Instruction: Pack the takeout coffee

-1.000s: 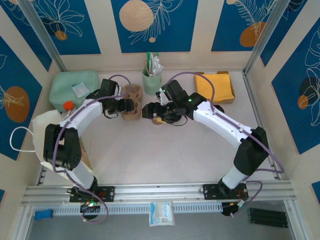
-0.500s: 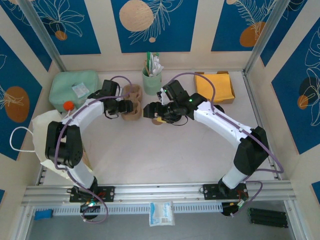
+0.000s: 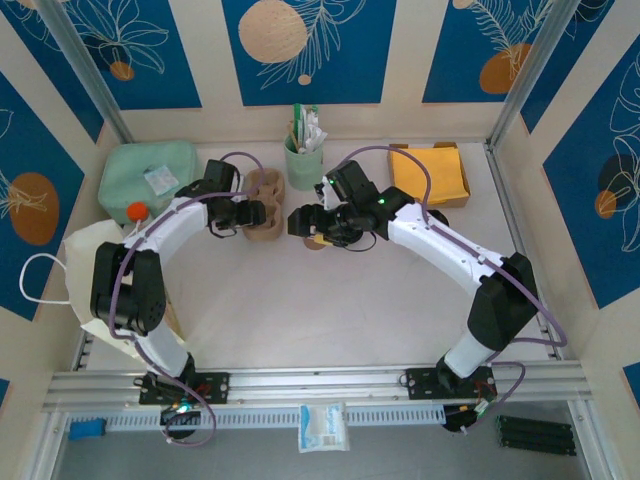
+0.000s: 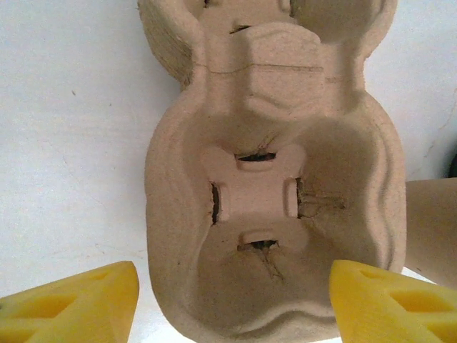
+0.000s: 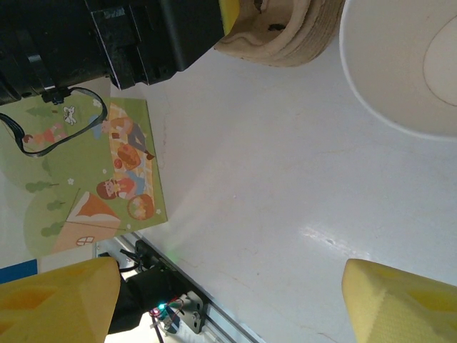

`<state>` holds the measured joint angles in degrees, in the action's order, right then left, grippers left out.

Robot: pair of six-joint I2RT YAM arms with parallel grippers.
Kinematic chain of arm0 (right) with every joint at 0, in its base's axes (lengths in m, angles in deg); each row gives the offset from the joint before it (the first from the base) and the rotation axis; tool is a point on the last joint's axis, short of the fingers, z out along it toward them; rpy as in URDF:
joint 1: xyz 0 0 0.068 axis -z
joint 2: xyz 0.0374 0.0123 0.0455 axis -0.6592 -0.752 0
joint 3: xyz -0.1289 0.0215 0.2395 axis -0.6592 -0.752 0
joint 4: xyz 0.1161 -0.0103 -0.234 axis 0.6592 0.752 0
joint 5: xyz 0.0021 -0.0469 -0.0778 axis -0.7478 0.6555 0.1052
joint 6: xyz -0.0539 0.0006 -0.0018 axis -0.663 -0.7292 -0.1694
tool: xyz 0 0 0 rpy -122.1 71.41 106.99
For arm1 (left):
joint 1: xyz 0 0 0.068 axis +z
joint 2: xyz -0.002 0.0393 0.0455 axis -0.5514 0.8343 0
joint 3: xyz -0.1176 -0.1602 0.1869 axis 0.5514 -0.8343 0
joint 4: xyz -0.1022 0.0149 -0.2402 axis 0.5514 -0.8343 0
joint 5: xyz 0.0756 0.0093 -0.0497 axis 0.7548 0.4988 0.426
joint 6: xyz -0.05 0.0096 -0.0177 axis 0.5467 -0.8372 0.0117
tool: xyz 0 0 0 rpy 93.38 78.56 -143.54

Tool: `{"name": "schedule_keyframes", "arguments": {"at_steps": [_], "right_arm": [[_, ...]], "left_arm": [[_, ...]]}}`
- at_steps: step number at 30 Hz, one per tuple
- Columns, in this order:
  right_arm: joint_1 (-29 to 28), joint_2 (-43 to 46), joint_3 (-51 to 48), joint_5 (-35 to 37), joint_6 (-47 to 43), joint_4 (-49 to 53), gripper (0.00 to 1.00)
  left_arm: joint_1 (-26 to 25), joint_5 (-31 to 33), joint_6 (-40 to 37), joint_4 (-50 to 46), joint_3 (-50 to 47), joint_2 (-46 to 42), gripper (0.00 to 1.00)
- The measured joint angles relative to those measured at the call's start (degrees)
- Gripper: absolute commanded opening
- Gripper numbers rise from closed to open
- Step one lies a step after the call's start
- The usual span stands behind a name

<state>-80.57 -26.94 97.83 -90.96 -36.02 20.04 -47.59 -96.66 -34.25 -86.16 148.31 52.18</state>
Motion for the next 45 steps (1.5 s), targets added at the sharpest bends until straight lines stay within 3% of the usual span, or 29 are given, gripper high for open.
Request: {"name": "schedule_keyframes", "arguments": {"at_steps": [7, 15, 23, 40, 42, 45], "right_arm": [[0.0, 0.0, 0.0, 0.0, 0.0, -0.2, 0.81], [0.3, 0.0, -0.1, -0.2, 0.0, -0.4, 0.81], [0.5, 0.0, -0.2, -0.2, 0.0, -0.4, 0.81], [0.5, 0.0, -0.3, -0.7, 0.2, -0.4, 0.81], [0.5, 0.0, -0.3, -0.9, 0.2, -0.4, 0.81], [0.3, 0.0, -0.3, -1.3, 0.2, -0.4, 0.81]], "left_arm": [[0.0, 0.5, 0.0, 0.0, -0.5, 0.0, 0.70], [0.0, 0.4, -0.1, 0.5, -0.5, 0.9, 0.58], [0.1, 0.4, -0.3, 0.6, -0.5, 1.6, 0.27], [0.2, 0.4, -0.6, -0.8, -0.5, -3.1, 0.22], [0.2, 0.4, -0.6, -0.9, -0.6, -3.8, 0.25], [0.2, 0.4, -1.0, -1.0, -1.0, -4.6, 0.41]]}}
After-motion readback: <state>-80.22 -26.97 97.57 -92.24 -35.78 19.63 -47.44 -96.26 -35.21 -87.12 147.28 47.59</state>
